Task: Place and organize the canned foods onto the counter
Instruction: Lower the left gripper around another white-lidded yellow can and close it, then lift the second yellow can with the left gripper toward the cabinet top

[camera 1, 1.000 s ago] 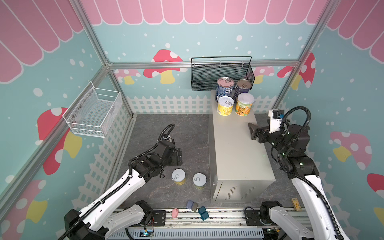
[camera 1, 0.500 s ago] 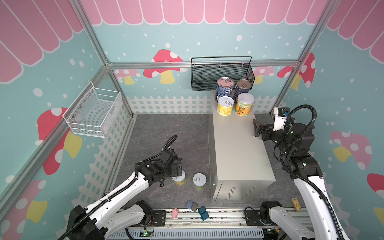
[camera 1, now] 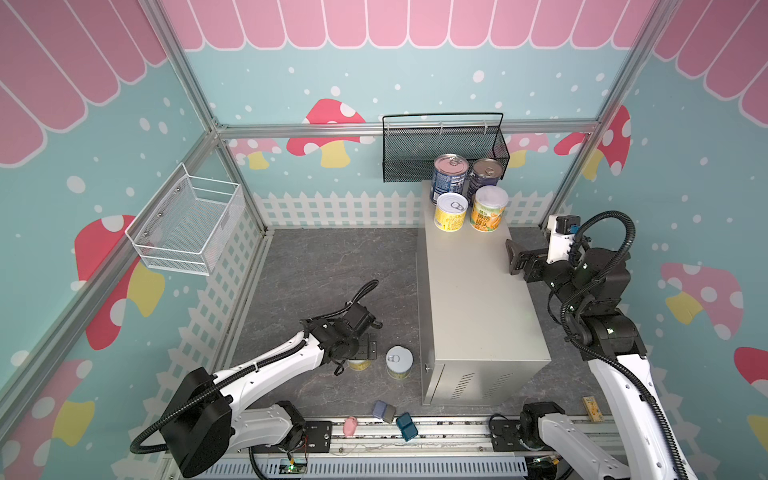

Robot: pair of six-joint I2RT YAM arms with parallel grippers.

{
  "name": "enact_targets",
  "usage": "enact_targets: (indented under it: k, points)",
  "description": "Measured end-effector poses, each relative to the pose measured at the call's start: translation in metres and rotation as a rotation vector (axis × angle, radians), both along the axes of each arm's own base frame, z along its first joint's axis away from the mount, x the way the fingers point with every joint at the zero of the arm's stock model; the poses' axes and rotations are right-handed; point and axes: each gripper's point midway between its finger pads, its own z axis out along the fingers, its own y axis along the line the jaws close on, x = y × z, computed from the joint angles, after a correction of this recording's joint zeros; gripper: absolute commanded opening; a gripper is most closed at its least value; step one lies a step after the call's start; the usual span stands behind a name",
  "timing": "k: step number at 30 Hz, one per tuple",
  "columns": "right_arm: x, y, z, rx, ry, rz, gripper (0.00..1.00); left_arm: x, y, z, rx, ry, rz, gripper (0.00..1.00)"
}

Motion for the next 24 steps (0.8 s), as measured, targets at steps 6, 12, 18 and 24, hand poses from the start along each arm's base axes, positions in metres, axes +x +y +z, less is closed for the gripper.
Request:
enact_targets:
  k: [6,12,18,24]
  points:
    - [0.000,0.002,-0.002,0.001,0.004,0.014,1.00,0.001,0.002,-0.011,0.038,0.015,0.018,0.89]
    - [0.000,0.003,-0.004,-0.001,0.007,0.018,1.00,-0.001,0.001,-0.021,0.067,0.041,0.021,0.89]
    - [0.000,0.004,-0.004,0.000,0.006,0.024,1.00,-0.002,0.002,-0.029,0.090,0.059,0.018,0.75]
    - [-0.002,0.004,-0.002,0.001,-0.001,0.027,1.00,-0.003,0.005,-0.023,0.103,0.053,0.018,0.64]
